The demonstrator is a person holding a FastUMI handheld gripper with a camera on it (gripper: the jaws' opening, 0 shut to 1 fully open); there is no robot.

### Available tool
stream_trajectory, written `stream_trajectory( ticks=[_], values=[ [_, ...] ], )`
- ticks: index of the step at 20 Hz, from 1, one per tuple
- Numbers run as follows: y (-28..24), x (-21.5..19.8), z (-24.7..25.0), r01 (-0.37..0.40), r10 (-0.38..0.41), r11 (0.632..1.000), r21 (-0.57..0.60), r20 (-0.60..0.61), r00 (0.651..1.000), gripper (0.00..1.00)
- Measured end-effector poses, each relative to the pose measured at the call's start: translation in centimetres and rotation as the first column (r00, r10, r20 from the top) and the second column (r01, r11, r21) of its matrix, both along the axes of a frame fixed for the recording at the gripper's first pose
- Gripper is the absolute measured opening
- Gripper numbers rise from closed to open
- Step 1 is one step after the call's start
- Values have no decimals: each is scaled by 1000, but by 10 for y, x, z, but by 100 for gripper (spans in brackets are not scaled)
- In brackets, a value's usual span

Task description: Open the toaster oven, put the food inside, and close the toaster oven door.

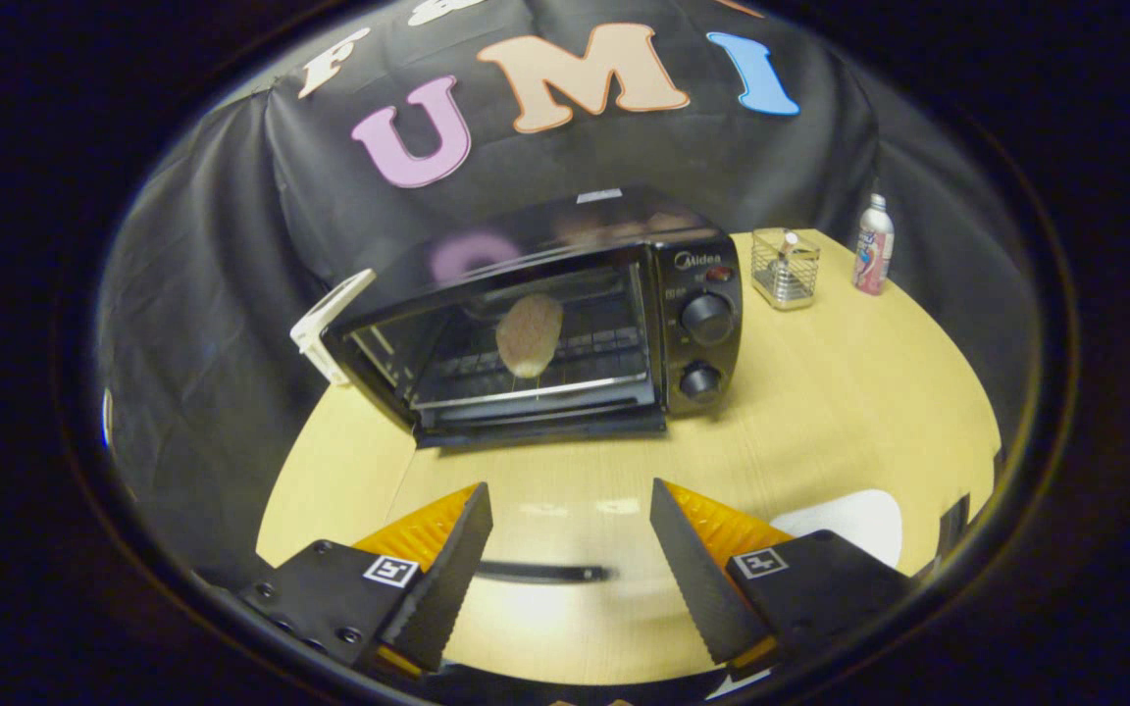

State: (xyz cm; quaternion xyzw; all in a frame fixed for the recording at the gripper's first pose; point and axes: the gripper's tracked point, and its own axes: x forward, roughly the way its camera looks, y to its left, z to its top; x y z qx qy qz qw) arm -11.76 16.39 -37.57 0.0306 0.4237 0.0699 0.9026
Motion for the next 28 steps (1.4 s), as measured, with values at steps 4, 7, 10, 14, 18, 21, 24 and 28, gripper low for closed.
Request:
stream_trajectory(
  ticks=[4,7,10,14,18,21,24,28],
  values=[
    [6,-46,-22,-1,2,1000,6,-97,995,100],
    [5,-66,-44,-17,11,999,-38,-161,987,100],
    [13,-74,-65,-22,13,999,-45,-197,980,100],
    [21,-71,-90,-34,15,996,-82,-226,974,100],
    [27,-62,-105,-27,1,994,-107,-233,972,100],
    [31,-56,-109,-35,7,993,-116,-233,972,99],
    [35,-54,-112,-83,49,986,-144,-225,973,100],
    [34,-53,-112,-116,78,979,-165,-218,973,99]
  ],
)
